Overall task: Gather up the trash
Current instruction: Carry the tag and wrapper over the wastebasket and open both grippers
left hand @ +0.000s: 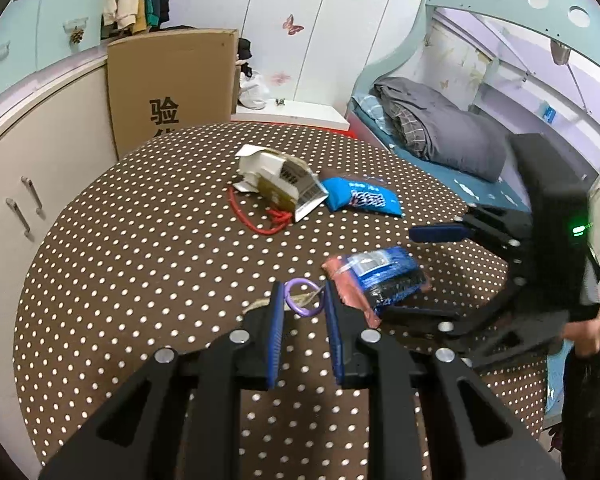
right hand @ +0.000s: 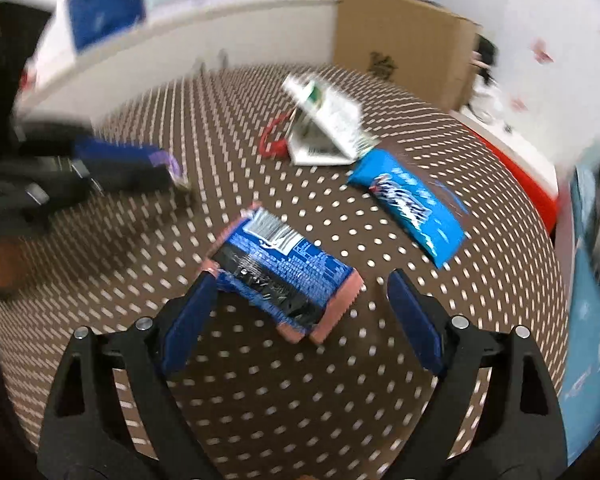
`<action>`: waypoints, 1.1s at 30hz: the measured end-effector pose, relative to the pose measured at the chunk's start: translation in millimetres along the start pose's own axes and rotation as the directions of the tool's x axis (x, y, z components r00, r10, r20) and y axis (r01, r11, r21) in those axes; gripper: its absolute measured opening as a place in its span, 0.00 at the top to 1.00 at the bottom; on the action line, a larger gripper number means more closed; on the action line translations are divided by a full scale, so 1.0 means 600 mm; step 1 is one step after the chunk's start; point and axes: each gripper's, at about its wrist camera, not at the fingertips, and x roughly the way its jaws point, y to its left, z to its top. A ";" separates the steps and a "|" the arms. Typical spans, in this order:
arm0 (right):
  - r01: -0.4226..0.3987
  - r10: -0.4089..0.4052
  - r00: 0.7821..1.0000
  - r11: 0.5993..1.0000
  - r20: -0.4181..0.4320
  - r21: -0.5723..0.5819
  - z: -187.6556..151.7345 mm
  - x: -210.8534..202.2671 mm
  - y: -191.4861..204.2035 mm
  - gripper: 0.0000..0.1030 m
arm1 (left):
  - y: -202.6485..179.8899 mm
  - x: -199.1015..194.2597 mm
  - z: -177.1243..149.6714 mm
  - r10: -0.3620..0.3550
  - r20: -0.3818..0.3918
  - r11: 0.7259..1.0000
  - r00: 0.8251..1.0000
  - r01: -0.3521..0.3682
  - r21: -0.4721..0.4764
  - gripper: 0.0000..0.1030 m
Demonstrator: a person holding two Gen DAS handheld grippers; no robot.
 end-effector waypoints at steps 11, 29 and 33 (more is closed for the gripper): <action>-0.073 0.062 0.995 0.988 0.084 0.137 -0.025 -0.038 -0.022 0.62 | -0.004 -0.012 -0.004 -0.006 0.005 1.000 1.000 0.006 -0.008 0.81; -0.044 -0.202 0.896 0.846 0.395 0.532 -0.205 -0.341 -0.232 0.62 | -0.237 0.016 0.089 -0.165 0.056 0.972 0.985 0.153 0.176 0.81; -0.015 -0.301 0.887 0.738 0.349 0.675 -0.292 -0.359 -0.315 0.62 | -0.313 0.032 0.114 -0.224 0.053 0.953 0.973 0.208 0.219 0.81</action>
